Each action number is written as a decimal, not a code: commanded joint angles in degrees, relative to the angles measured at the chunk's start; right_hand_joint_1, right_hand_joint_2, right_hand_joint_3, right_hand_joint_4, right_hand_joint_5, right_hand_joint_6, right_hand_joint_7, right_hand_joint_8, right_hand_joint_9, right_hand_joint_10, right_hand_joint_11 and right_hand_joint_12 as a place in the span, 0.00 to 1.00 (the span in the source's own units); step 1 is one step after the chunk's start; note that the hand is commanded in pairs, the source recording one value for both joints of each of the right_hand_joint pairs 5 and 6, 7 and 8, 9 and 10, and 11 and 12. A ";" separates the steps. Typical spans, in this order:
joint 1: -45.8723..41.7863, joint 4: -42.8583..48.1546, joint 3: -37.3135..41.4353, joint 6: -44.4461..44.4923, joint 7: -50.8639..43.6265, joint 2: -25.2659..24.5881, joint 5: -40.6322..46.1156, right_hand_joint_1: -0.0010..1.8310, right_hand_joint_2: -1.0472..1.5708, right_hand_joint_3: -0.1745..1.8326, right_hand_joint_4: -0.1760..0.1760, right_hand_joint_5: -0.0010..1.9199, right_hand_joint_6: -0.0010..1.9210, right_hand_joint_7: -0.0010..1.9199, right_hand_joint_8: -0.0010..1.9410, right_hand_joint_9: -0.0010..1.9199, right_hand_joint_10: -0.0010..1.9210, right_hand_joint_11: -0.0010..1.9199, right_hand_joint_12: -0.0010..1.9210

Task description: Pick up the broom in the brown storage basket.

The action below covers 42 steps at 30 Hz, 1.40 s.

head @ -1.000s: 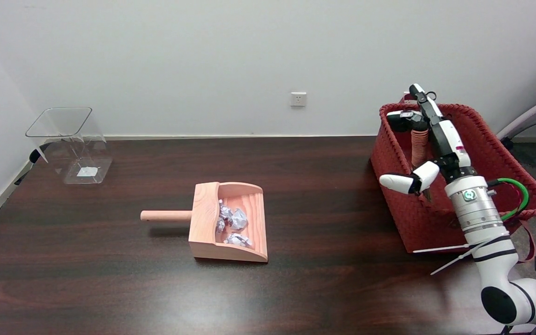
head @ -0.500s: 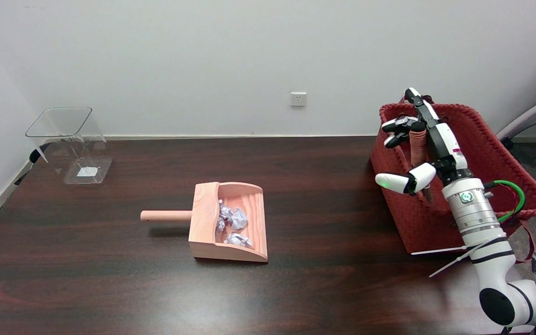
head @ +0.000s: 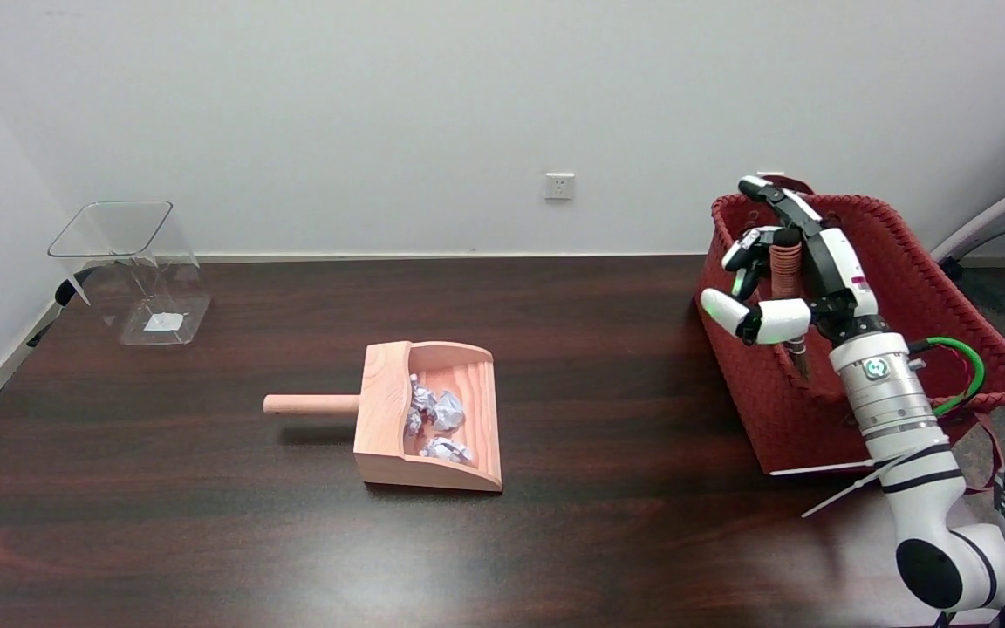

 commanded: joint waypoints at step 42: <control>4.12 0.17 -5.09 -6.68 0.10 0.11 1.45 0.77 0.65 0.63 0.50 1.00 1.00 1.00 0.99 1.00 1.00 0.92 0.92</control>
